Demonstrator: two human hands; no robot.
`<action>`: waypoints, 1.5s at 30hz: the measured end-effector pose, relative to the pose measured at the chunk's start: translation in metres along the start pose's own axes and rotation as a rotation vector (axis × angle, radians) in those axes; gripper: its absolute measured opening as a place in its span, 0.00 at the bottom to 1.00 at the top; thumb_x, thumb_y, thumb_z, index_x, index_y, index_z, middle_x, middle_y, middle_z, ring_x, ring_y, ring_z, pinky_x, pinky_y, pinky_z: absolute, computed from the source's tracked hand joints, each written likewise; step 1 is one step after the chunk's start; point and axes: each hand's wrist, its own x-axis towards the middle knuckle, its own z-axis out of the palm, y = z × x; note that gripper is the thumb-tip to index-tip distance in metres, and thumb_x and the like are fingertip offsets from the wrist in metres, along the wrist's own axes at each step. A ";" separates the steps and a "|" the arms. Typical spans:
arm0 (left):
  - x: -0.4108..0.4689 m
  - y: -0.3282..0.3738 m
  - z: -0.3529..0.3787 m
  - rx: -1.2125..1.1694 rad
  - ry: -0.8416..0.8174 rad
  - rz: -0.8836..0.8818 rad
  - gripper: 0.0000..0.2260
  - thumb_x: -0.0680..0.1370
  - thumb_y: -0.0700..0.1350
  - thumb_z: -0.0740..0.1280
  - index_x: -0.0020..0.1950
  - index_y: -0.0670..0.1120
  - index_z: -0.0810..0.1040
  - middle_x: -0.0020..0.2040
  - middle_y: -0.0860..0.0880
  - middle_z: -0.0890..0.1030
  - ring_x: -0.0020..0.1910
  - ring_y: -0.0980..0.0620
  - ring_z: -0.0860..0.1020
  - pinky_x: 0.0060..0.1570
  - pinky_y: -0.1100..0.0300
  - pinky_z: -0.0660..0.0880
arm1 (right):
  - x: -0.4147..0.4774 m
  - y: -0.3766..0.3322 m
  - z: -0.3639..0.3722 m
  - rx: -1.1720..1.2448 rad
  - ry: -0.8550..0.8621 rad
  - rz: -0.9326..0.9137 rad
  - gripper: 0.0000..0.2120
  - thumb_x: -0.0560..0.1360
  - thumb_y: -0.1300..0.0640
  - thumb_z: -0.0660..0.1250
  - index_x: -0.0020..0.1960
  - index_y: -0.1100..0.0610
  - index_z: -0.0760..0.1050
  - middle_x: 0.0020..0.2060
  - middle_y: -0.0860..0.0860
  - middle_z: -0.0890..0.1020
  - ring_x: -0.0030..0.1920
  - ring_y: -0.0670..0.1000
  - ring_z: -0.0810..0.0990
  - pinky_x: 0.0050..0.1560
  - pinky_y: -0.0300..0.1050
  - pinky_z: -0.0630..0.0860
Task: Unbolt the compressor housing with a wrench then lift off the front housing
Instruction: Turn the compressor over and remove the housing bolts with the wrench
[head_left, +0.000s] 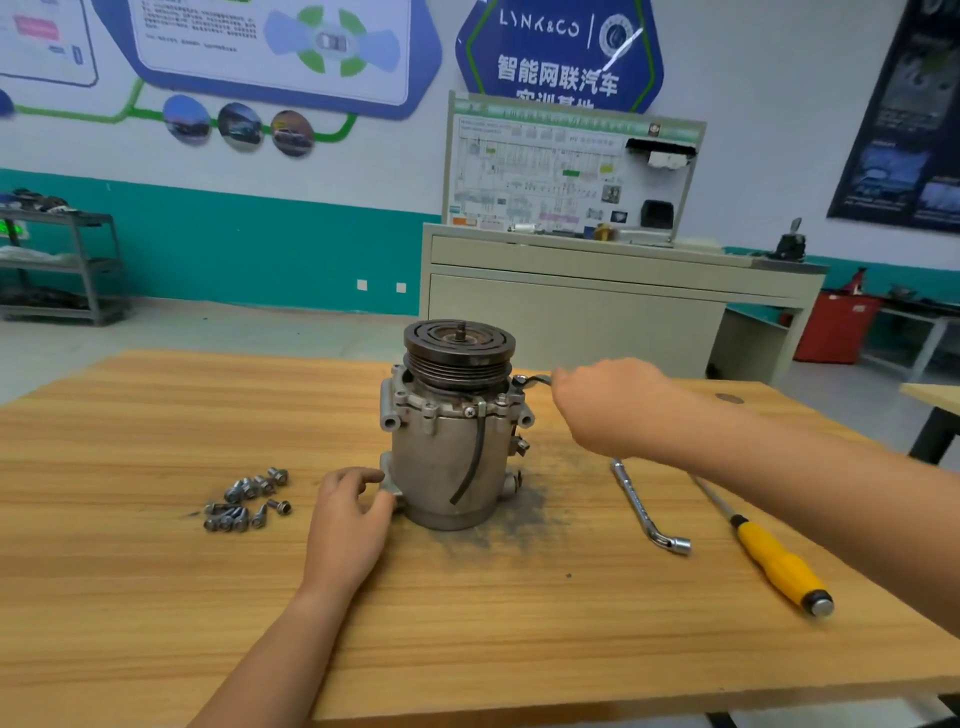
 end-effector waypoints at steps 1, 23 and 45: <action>0.000 -0.001 0.000 -0.001 -0.004 -0.004 0.07 0.75 0.39 0.66 0.53 0.44 0.77 0.53 0.49 0.72 0.54 0.53 0.72 0.52 0.63 0.65 | 0.002 0.007 0.002 0.029 -0.033 0.018 0.10 0.76 0.66 0.53 0.54 0.59 0.70 0.42 0.53 0.75 0.44 0.56 0.76 0.32 0.44 0.64; 0.005 0.000 0.000 -0.090 0.089 -0.097 0.09 0.74 0.35 0.63 0.42 0.49 0.79 0.39 0.58 0.79 0.42 0.59 0.75 0.38 0.77 0.65 | 0.058 0.037 0.059 0.491 0.396 0.247 0.16 0.80 0.61 0.51 0.67 0.54 0.59 0.40 0.58 0.79 0.36 0.58 0.72 0.33 0.46 0.62; -0.007 0.006 0.003 0.170 -0.092 0.033 0.21 0.72 0.48 0.70 0.64 0.46 0.72 0.59 0.49 0.73 0.58 0.52 0.73 0.52 0.61 0.68 | 0.013 0.003 0.022 0.297 0.067 0.139 0.12 0.77 0.63 0.53 0.58 0.58 0.68 0.39 0.52 0.72 0.40 0.54 0.70 0.34 0.45 0.65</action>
